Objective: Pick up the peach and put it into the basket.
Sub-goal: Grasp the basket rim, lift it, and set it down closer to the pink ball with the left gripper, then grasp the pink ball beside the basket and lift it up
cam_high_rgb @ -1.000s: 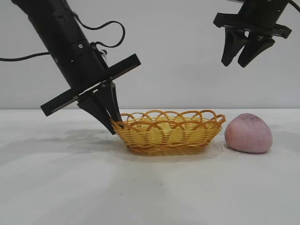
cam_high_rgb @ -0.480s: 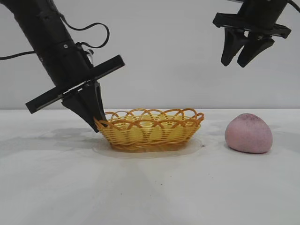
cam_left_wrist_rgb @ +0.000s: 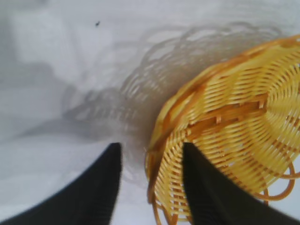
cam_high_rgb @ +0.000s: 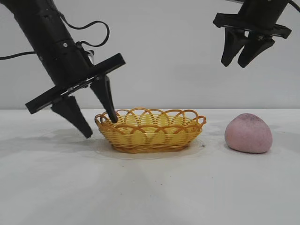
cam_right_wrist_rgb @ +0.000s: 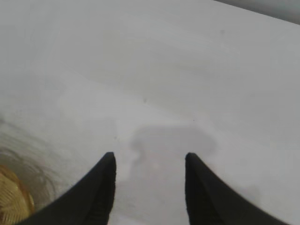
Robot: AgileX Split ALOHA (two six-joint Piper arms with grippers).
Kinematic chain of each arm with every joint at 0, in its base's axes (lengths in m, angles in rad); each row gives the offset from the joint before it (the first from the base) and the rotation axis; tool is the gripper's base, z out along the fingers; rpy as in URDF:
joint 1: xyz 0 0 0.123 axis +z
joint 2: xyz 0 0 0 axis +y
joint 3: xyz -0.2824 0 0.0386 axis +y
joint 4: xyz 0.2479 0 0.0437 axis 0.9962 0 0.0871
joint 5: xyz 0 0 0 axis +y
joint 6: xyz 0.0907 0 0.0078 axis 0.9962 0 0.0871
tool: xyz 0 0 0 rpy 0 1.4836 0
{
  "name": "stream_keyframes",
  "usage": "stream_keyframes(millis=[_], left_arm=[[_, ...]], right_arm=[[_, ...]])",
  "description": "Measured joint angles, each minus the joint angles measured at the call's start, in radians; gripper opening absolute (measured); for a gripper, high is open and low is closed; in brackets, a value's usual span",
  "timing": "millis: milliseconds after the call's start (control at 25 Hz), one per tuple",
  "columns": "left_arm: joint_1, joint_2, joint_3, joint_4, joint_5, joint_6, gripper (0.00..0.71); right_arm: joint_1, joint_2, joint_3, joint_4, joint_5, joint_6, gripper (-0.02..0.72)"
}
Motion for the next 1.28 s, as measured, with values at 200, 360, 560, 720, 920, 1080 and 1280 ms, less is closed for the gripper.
stream_keyframes(millis=[200, 360, 560, 720, 920, 1080, 1280], left_arm=[[0.0, -0.063, 0.0, 0.128, 0.057, 0.0, 0.519], [0.0, -0.161, 0.0, 0.372, 0.077, -0.018, 0.463], [0.012, -0.21, -0.036, 0.793, 0.167, -0.162, 0.463], [0.105, -0.21, -0.054, 0.866, 0.249, -0.187, 0.463], [0.265, -0.21, -0.056, 0.806, 0.349, -0.136, 0.463], [0.357, -0.224, -0.056, 0.732, 0.373, -0.085, 0.463], [0.374, -0.329, -0.056, 0.689, 0.375, -0.054, 0.463]], right_arm=[[0.0, 0.0, 0.0, 0.0, 0.013, 0.0, 0.328], [0.0, 0.0, 0.0, 0.0, 0.017, 0.0, 0.328], [0.0, 0.0, 0.0, 0.0, 0.019, 0.0, 0.328], [0.0, 0.0, 0.0, 0.0, 0.021, 0.002, 0.328], [0.0, 0.0, 0.0, 0.0, 0.025, 0.002, 0.328], [0.0, 0.0, 0.0, 0.0, 0.031, 0.002, 0.328], [0.0, 0.0, 0.0, 0.0, 0.033, 0.002, 0.328]])
